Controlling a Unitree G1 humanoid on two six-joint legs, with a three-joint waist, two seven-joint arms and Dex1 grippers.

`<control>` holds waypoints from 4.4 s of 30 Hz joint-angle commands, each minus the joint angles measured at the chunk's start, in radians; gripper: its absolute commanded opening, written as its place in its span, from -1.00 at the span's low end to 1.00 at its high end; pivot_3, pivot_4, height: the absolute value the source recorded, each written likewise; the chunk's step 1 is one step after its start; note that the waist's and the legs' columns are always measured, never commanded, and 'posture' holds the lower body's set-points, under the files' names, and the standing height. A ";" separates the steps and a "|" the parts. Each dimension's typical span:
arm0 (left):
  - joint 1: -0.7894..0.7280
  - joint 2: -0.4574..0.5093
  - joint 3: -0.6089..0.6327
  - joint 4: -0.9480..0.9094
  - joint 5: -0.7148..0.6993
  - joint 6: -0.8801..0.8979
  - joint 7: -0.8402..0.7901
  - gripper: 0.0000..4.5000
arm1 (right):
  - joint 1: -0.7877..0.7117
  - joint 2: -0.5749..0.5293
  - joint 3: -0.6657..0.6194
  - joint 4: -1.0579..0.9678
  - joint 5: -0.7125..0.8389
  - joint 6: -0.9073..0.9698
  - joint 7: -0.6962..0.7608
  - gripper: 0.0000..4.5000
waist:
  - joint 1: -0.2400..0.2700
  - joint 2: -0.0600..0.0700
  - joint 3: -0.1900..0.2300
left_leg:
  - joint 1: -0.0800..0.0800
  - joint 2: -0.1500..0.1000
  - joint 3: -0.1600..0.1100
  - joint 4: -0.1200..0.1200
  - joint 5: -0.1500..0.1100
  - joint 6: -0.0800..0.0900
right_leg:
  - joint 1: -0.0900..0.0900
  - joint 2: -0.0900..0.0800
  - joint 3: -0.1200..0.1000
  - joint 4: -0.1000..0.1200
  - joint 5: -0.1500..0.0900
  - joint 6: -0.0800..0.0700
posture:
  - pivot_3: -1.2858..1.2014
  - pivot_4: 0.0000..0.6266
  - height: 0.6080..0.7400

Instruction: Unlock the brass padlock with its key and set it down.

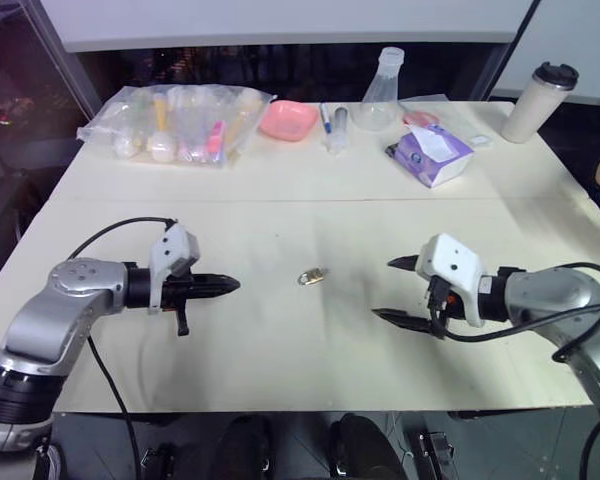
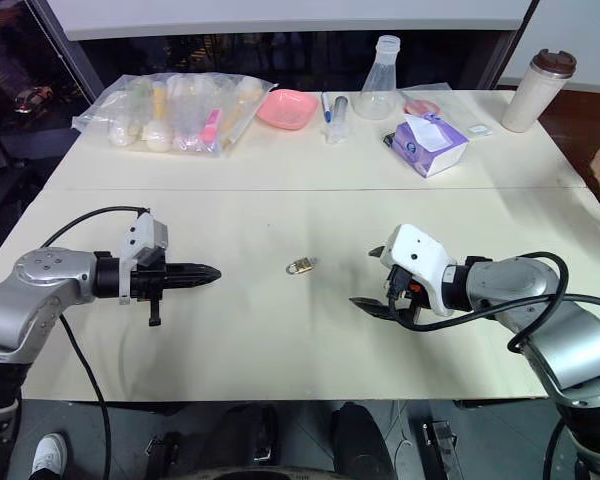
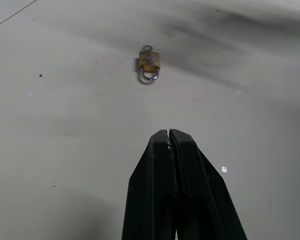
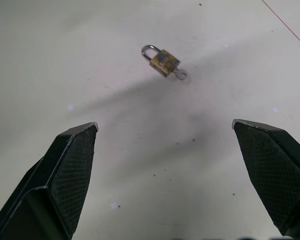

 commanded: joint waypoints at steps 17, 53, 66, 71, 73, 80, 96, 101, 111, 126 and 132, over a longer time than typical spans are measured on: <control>-0.024 -0.002 -0.008 -0.059 -0.031 0.026 0.010 -1.00 | -0.001 -0.038 0.014 -0.041 -0.021 -0.047 0.006 0.99 | 0.001 0.000 0.000 | 0.000 0.000 0.000 0.000 0.000 0.000 | 0.001 0.000 -0.001 -0.001 0.000 0.000 | 0.03 -0.52 0.62; -0.181 -0.434 -0.296 0.385 0.335 -0.412 0.201 0.99 | -0.016 -0.015 0.038 -0.055 -0.068 -0.040 -0.084 1.00 | 0.005 0.000 0.000 | 0.000 -0.001 0.000 0.002 -0.001 0.002 | 0.003 0.002 -0.001 -0.002 0.001 0.001 | 0.03 -0.52 0.62; -0.287 -0.570 -0.329 0.651 0.471 -0.576 0.291 0.99 | 0.032 -0.013 0.002 -0.126 -0.060 0.013 -0.148 1.00 | 0.026 0.000 0.000 | 0.000 -0.001 0.000 0.004 -0.001 0.002 | 0.004 0.002 -0.001 -0.002 0.001 0.002 | 0.03 -0.52 0.62; -0.291 -0.581 -0.337 0.680 0.492 -0.602 0.290 0.99 | 0.034 -0.012 0.003 -0.134 -0.058 0.022 -0.156 1.00 | 0.026 -0.001 0.000 | 0.001 -0.001 0.000 0.004 -0.001 0.002 | 0.005 0.002 -0.001 -0.002 0.001 0.003 | 0.03 -0.52 0.62; -0.287 -0.579 -0.340 0.683 0.498 -0.607 0.289 0.64 | 0.034 -0.013 0.003 -0.135 -0.057 0.024 -0.158 1.00 | 0.026 -0.001 0.000 | 0.001 -0.001 0.000 0.004 -0.001 0.002 | 0.005 0.002 -0.001 -0.002 0.001 0.003 | 0.03 -0.52 0.62; -0.269 -0.566 -0.351 0.656 0.497 -0.594 0.272 -0.67 | 0.025 -0.014 0.011 -0.130 -0.058 0.020 -0.155 1.00 | 0.024 0.000 0.000 | 0.002 -0.001 0.000 0.004 -0.001 0.002 | 0.005 0.003 -0.001 -0.002 0.002 0.003 | 0.03 -0.52 0.62; -0.431 -0.271 -0.178 0.496 0.169 -0.400 -0.231 -0.67 | -0.160 0.079 0.225 0.037 -0.260 -0.277 -0.140 1.00 | 0.006 -0.001 0.000 | 0.000 0.000 -0.001 0.003 0.000 0.001 | 0.003 0.004 -0.001 -0.002 0.001 0.003 | 0.03 -0.52 0.62; -0.524 -0.232 -0.165 0.529 0.153 -0.370 -0.313 -0.67 | -0.234 0.107 0.344 0.212 -0.490 -0.630 -0.156 1.00 | 0.003 -0.001 0.000 | 0.000 -0.001 0.000 0.004 0.000 0.002 | 0.003 0.006 -0.001 -0.002 0.001 0.003 | 0.03 -0.52 0.62; -0.602 -0.262 -0.177 0.615 0.183 -0.420 -0.337 -0.67 | -0.366 0.226 0.397 0.372 -0.767 -1.013 -0.253 1.00 | -0.001 -0.001 0.000 | -0.001 -0.001 0.002 0.004 0.001 -0.001 | 0.000 0.006 -0.001 0.001 0.001 0.003 | 0.03 -0.52 0.62; -0.611 -0.292 -0.171 0.621 0.182 -0.417 -0.348 -0.67 | -0.407 0.331 0.386 0.460 -0.876 -1.112 -0.269 0.01 | -0.001 -0.001 0.000 | -0.001 -0.001 0.003 0.004 0.003 -0.005 | -0.003 0.006 0.000 0.007 0.001 0.003 | 0.03 -0.52 0.62; -0.596 -0.288 -0.169 0.604 0.185 -0.418 -0.349 -0.67 | -0.408 0.340 0.376 0.462 -0.875 -1.122 -0.258 -0.97 | 0.000 -0.001 0.000 | -0.001 -0.001 0.003 0.004 0.003 -0.005 | -0.003 0.006 0.000 0.007 0.001 0.003 | 0.03 -0.52 0.62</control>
